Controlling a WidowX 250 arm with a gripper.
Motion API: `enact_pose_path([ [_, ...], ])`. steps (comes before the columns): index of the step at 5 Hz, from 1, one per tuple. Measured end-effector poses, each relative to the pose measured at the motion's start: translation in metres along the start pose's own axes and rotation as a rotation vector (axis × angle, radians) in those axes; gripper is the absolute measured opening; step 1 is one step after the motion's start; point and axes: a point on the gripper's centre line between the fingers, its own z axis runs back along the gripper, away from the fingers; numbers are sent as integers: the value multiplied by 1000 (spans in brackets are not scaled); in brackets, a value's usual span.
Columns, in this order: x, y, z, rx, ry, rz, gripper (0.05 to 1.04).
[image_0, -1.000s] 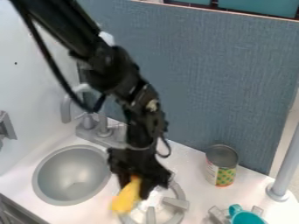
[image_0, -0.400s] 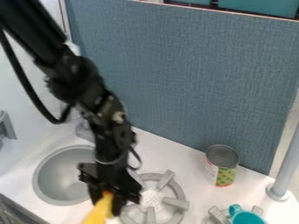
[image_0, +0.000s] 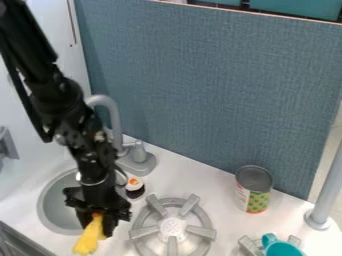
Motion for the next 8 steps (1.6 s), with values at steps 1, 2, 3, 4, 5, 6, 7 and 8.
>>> enact_pose_path([
  [1,12,2,-18,-40,-2,-2,530],
  [2,19,-3,-33,-57,16,-8,530],
  [3,18,-20,-39,-66,37,-47,581],
  [4,21,-24,-38,-58,36,-61,870],
  [5,18,-27,-13,-27,-2,-23,1000],
  [6,20,-25,18,7,-62,34,1001],
  [7,10,-42,58,-95,-123,-22,1001],
  [8,-18,-87,78,-181,-119,-235,1001],
])
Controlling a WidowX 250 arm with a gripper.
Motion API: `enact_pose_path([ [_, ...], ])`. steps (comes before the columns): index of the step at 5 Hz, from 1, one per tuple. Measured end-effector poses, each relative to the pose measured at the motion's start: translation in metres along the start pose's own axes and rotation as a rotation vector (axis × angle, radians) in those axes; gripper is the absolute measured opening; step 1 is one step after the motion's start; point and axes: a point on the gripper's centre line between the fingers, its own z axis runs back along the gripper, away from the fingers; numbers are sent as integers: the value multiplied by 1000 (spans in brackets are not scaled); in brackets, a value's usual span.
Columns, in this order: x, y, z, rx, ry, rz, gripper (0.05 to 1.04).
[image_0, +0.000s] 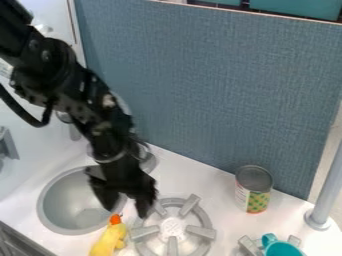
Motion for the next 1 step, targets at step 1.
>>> enact_pose_path([
  [1,-18,-44,-10,-48,101,-150,1001],
])
